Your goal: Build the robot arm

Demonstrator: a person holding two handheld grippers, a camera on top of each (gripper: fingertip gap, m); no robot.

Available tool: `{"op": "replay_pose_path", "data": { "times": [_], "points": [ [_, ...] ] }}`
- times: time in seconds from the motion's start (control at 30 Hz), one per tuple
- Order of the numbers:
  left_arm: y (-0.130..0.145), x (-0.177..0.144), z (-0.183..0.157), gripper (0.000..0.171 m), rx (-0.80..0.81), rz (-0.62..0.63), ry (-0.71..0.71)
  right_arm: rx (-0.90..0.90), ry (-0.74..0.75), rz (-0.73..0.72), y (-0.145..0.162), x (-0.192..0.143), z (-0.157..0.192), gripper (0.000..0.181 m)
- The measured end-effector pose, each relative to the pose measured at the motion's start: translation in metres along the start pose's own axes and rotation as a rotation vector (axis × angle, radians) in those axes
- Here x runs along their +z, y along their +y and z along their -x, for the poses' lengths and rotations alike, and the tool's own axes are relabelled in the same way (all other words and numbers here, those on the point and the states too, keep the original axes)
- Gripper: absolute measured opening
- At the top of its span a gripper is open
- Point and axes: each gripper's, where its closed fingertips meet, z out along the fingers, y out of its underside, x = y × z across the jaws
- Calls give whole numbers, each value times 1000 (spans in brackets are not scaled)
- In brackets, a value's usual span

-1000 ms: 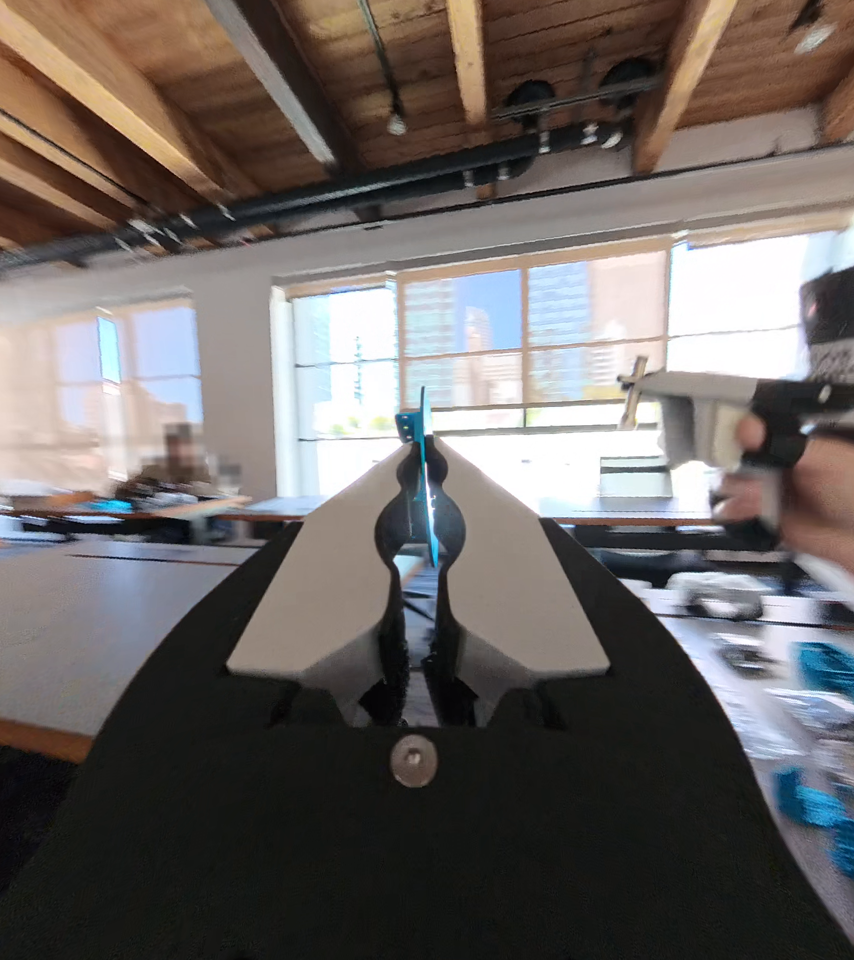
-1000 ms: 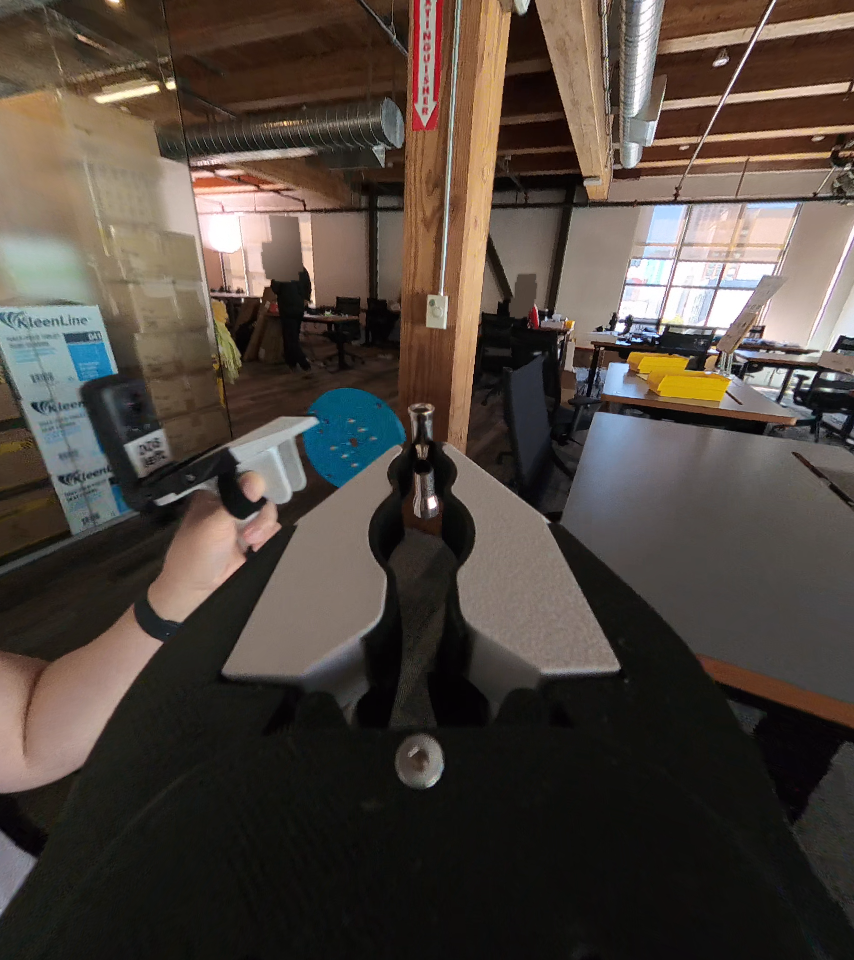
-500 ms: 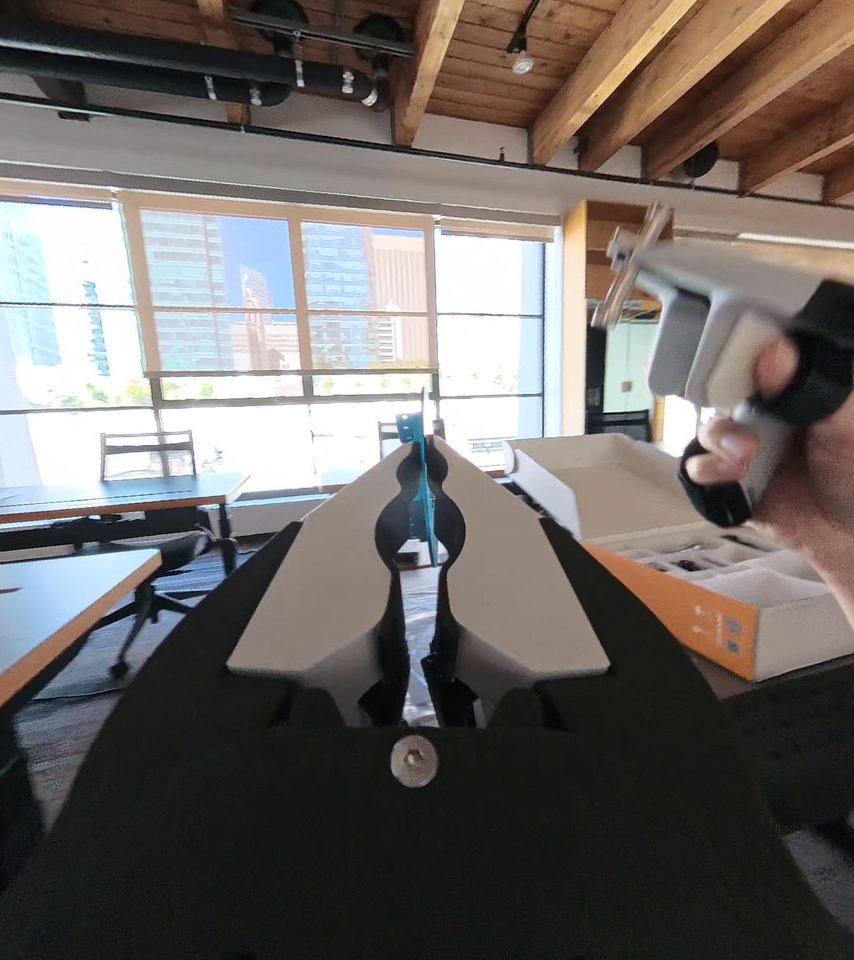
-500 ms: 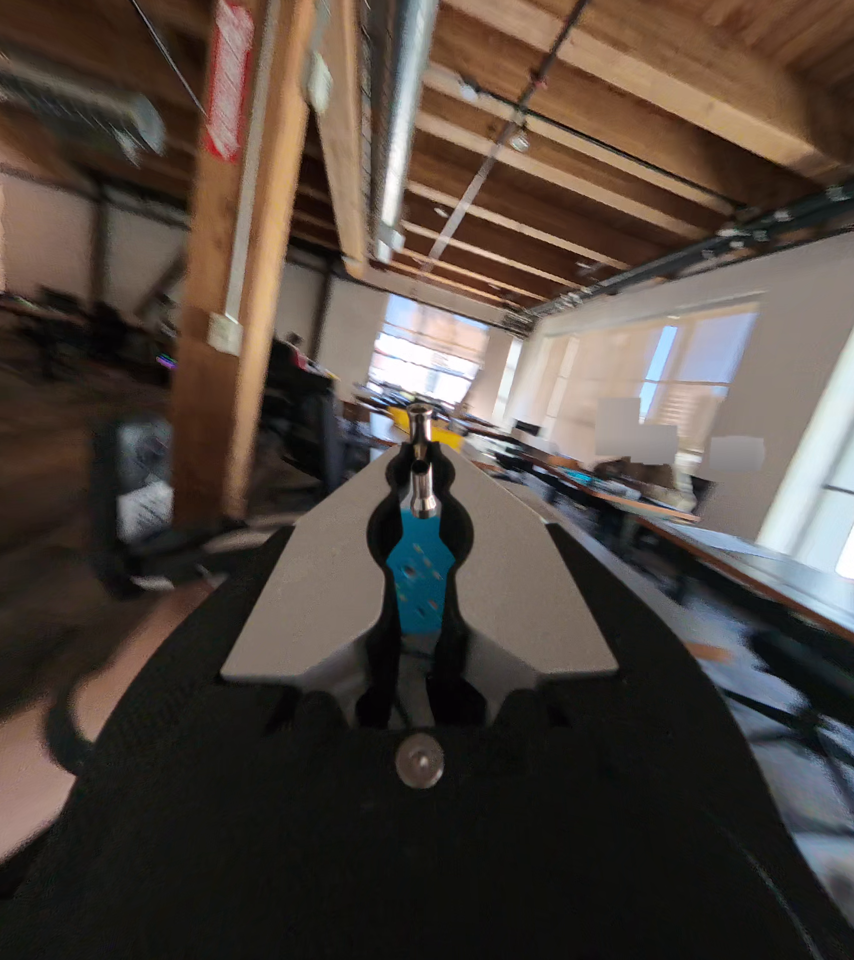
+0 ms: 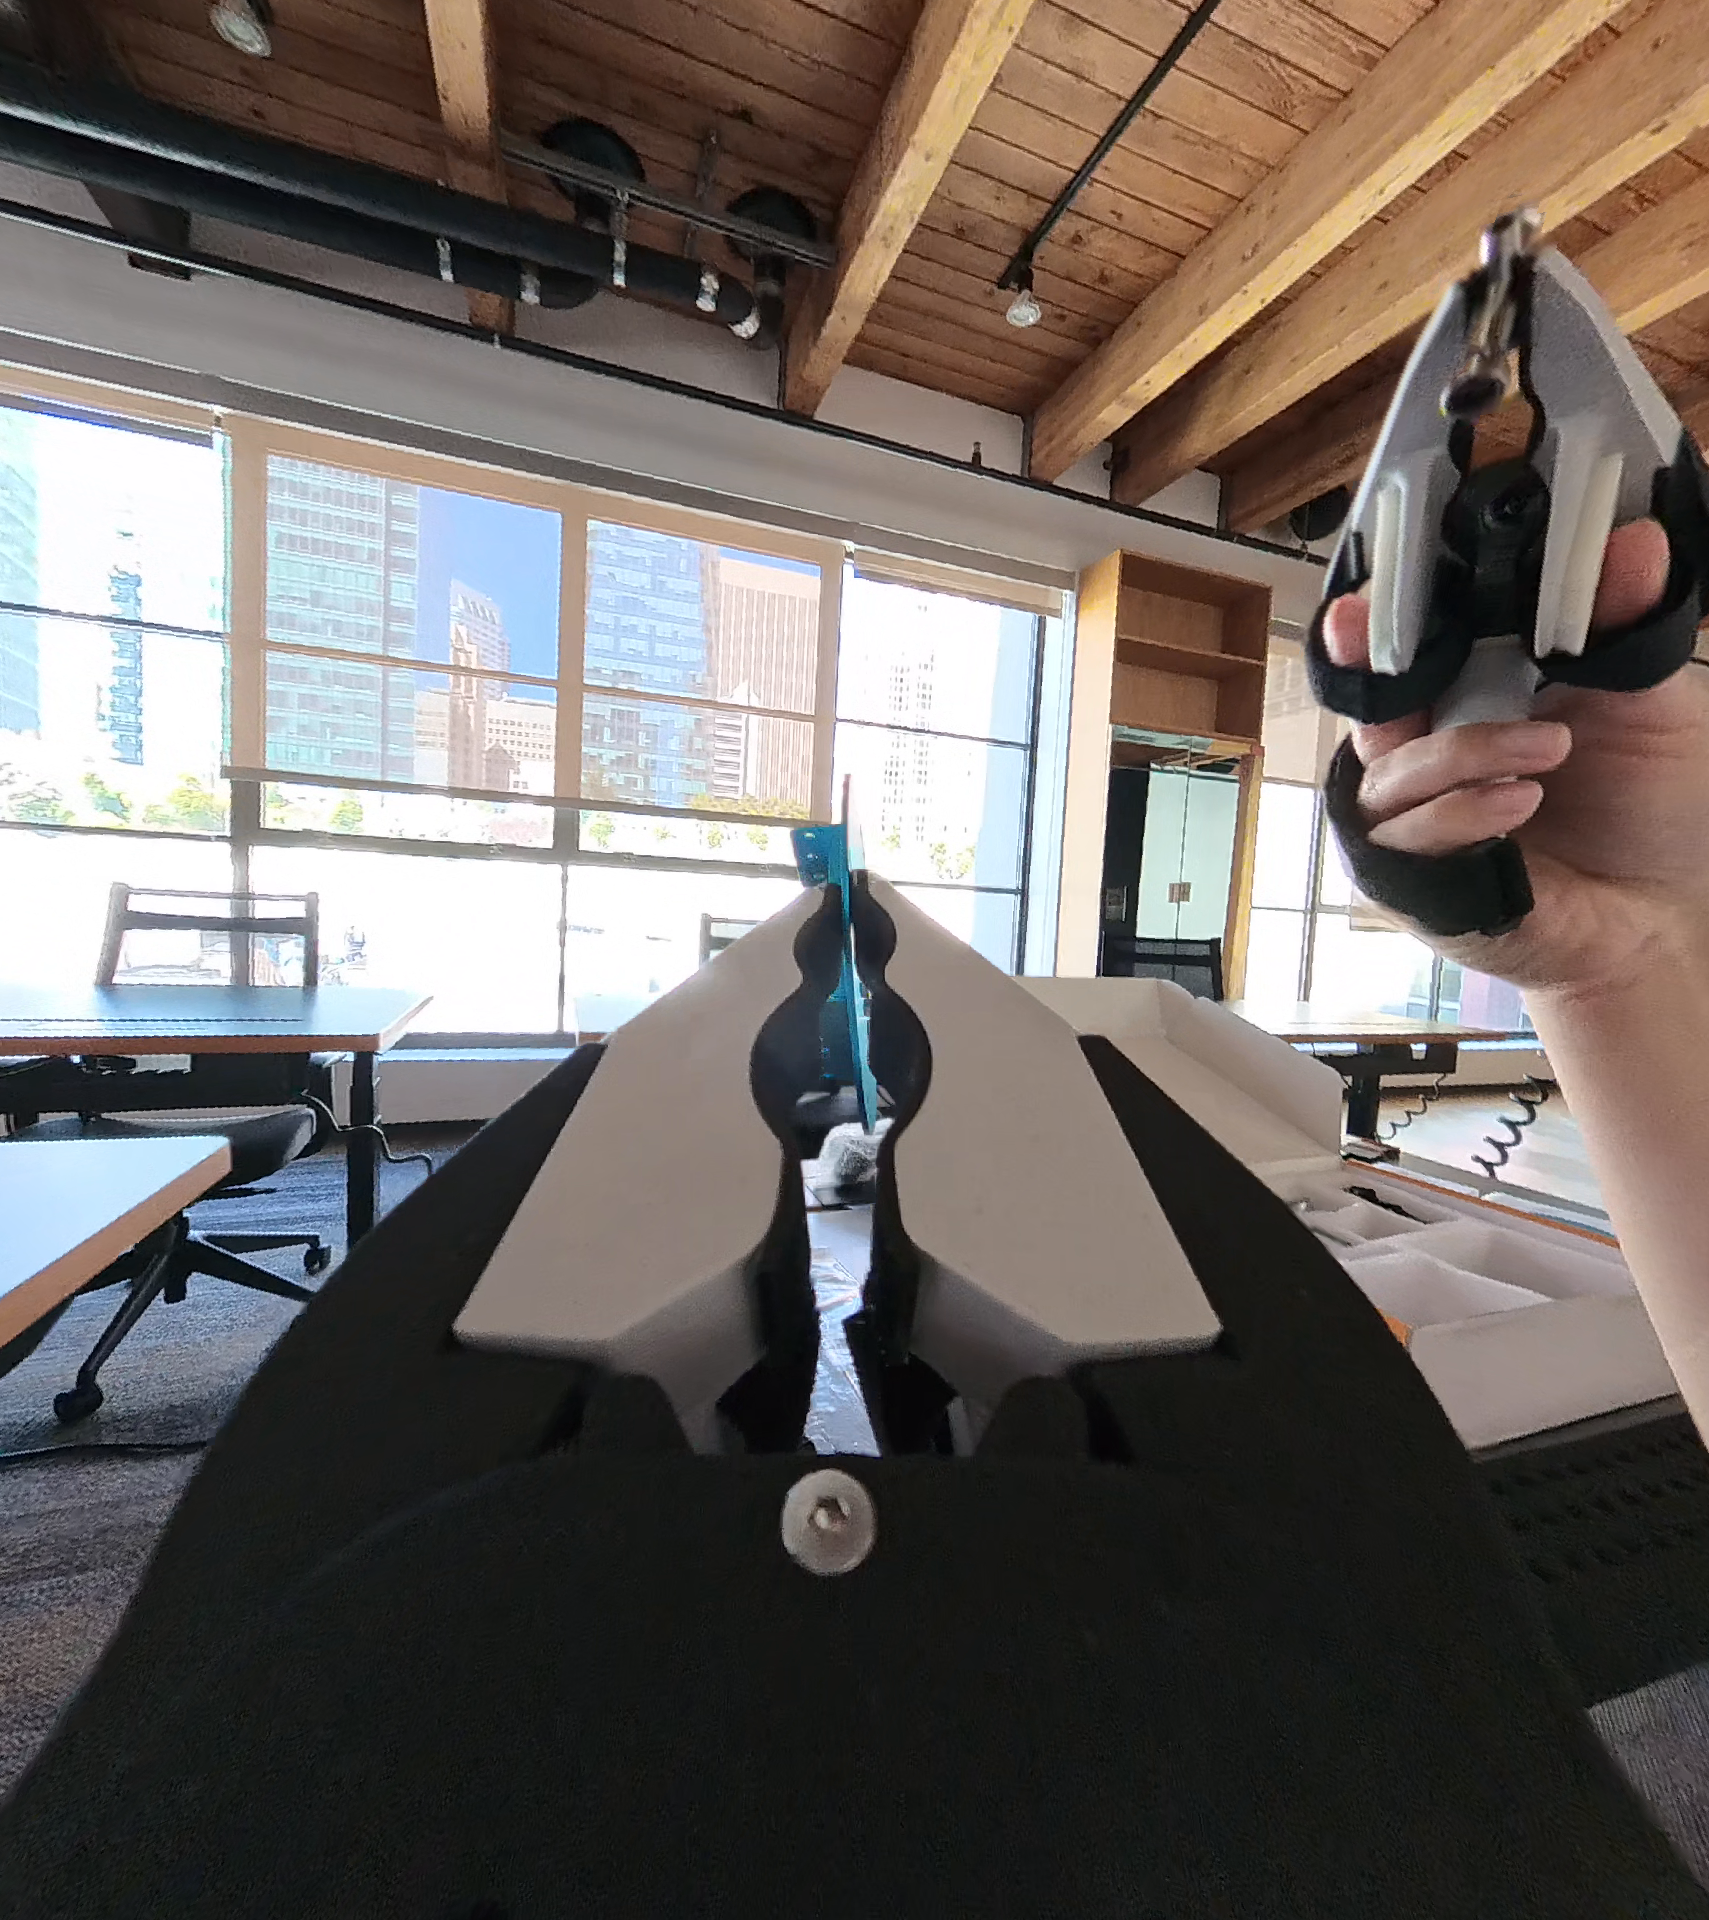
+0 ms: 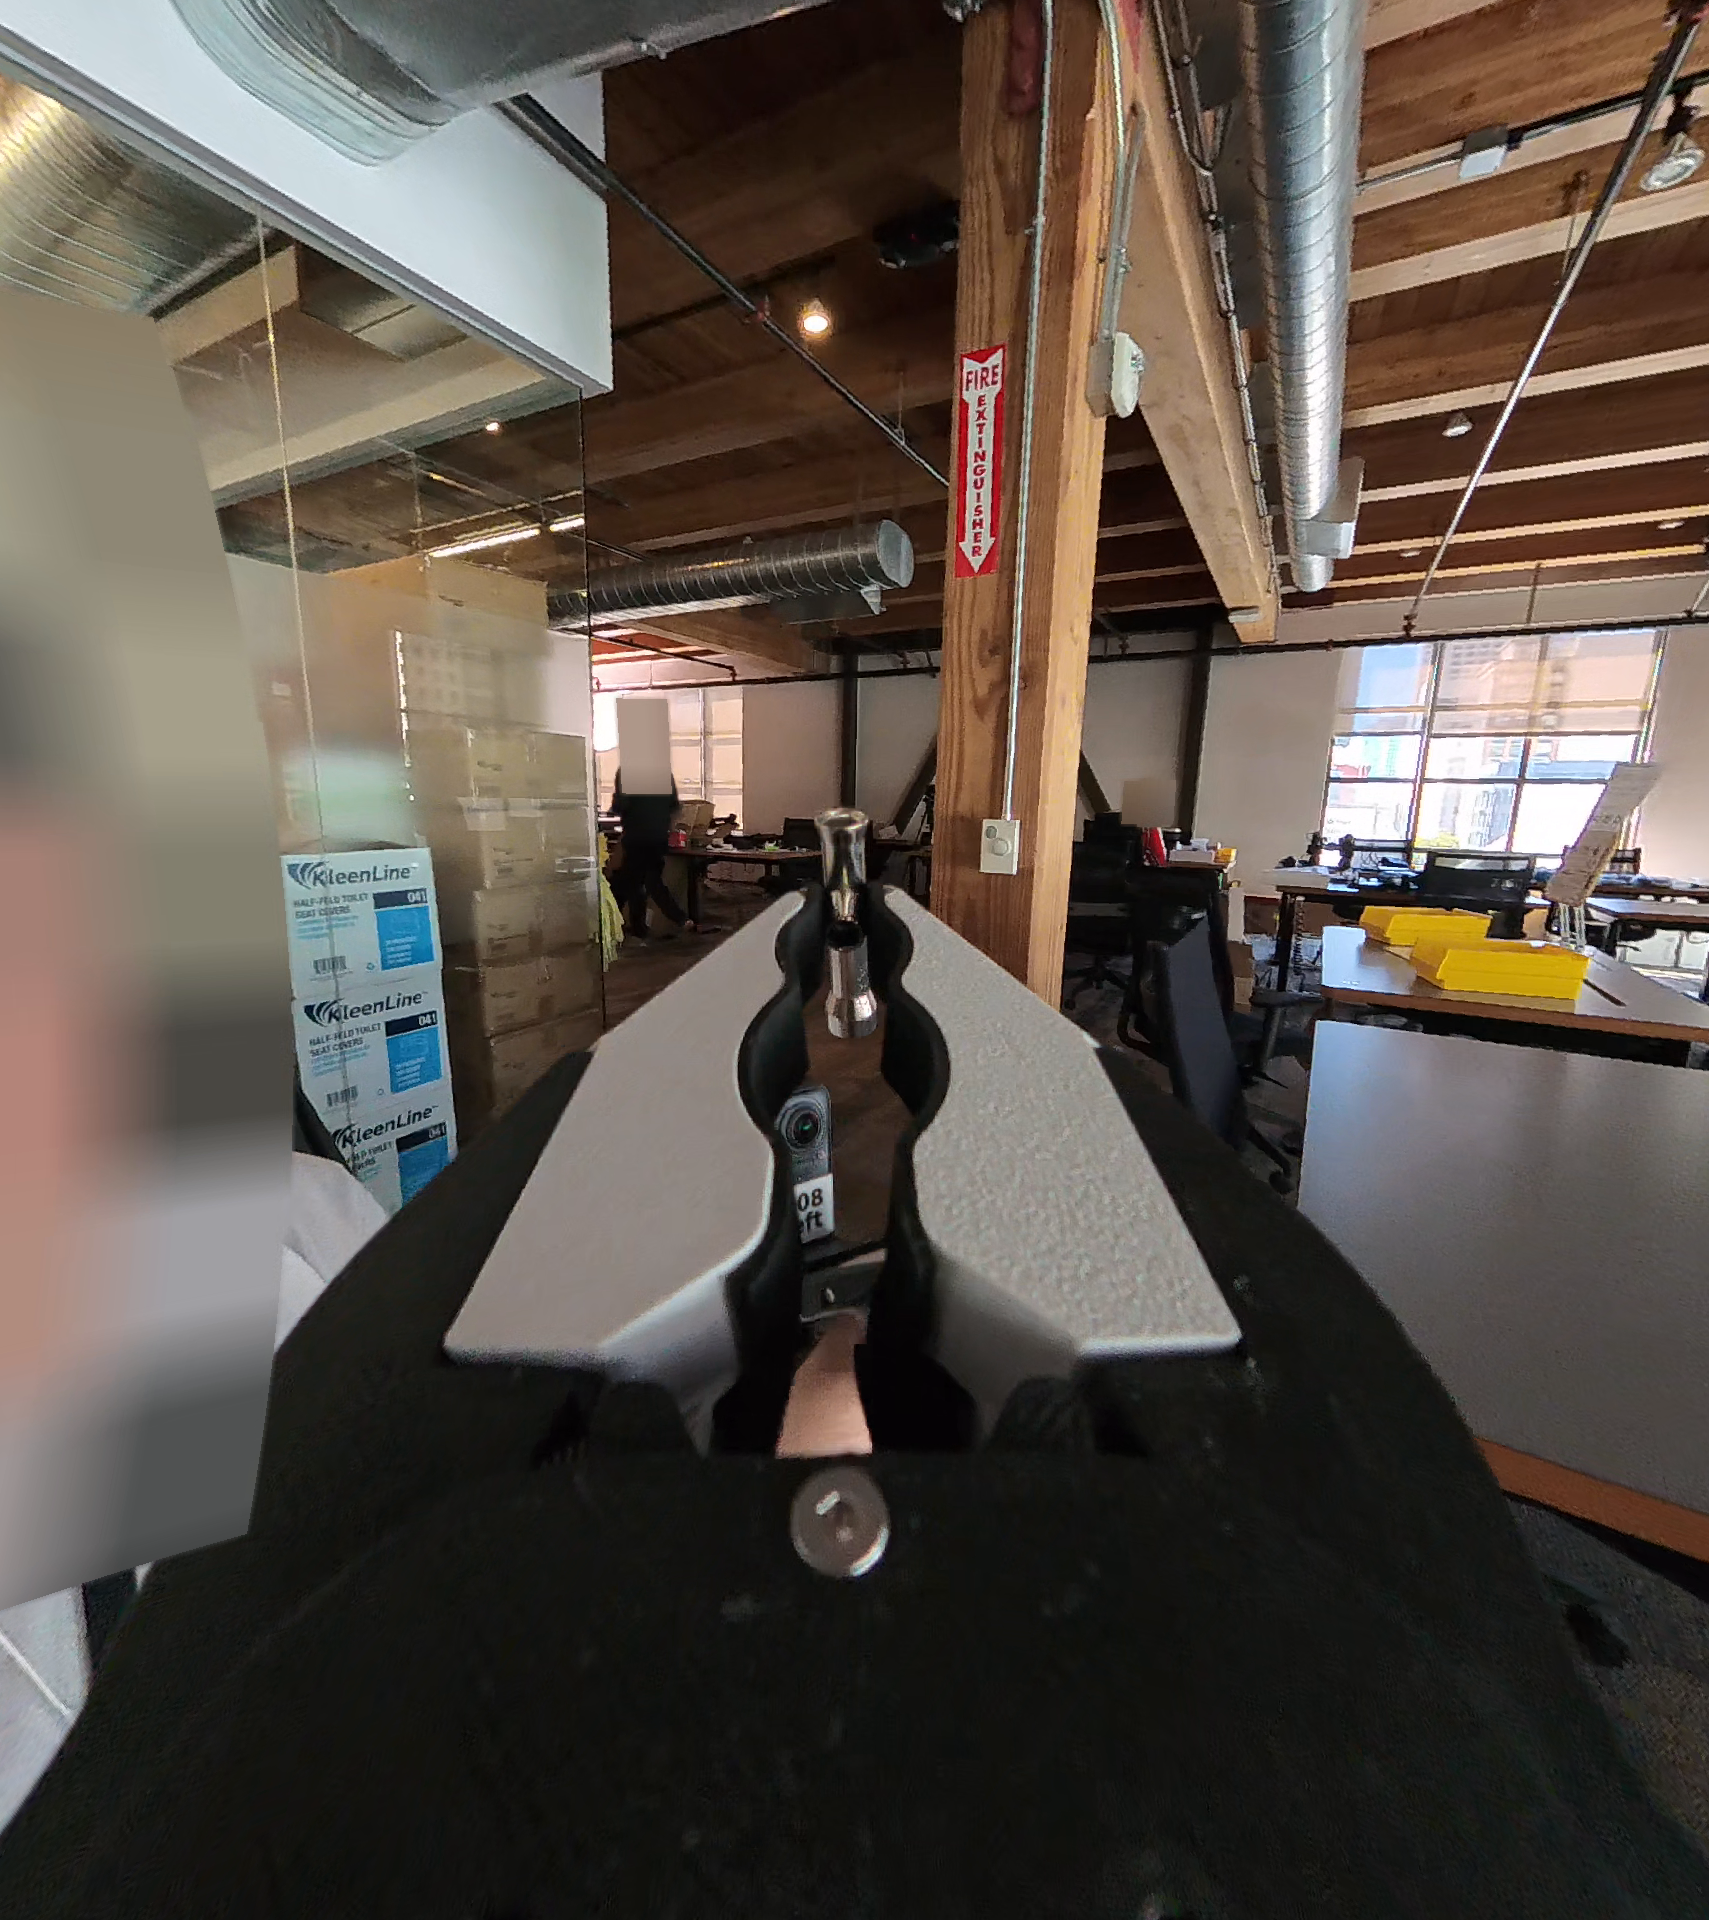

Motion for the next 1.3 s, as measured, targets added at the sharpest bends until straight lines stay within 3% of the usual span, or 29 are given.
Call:
{"op": "replay_pose_path", "data": {
  "times": [0.3, 0.37, 0.5, 0.6, 0.77, 0.83, 0.93, 1.3],
  "points": [
    [-17, -15, 6, 0, -5, -24, -22, -28, 45, -48, 31, -3, 3, 5],
    [-18, -19, 7, 0, 9, -21, -34, -85, 120, -17, 58, -10, 3, 5],
    [-10, -18, 13, 0, -22, 2, -43, -307, 423, -10, 96, -31, -22, 5],
    [-6, -18, 10, 0, 8, 17, -46, -455, 583, 157, 126, -36, -41, 5],
    [-6, -18, -7, 0, 126, 47, -32, -643, 645, 409, 168, -19, -46, 6],
    [-6, -17, -15, 0, 195, 55, -41, -699, 672, 454, 172, -14, -48, 6],
    [-4, -15, -29, 0, 254, 57, -28, -721, 644, 411, 168, -4, -40, 6],
    [-13, -13, -59, 0, 305, 17, 15, -711, 650, 315, 155, -3, -33, 6]
  ]
}}
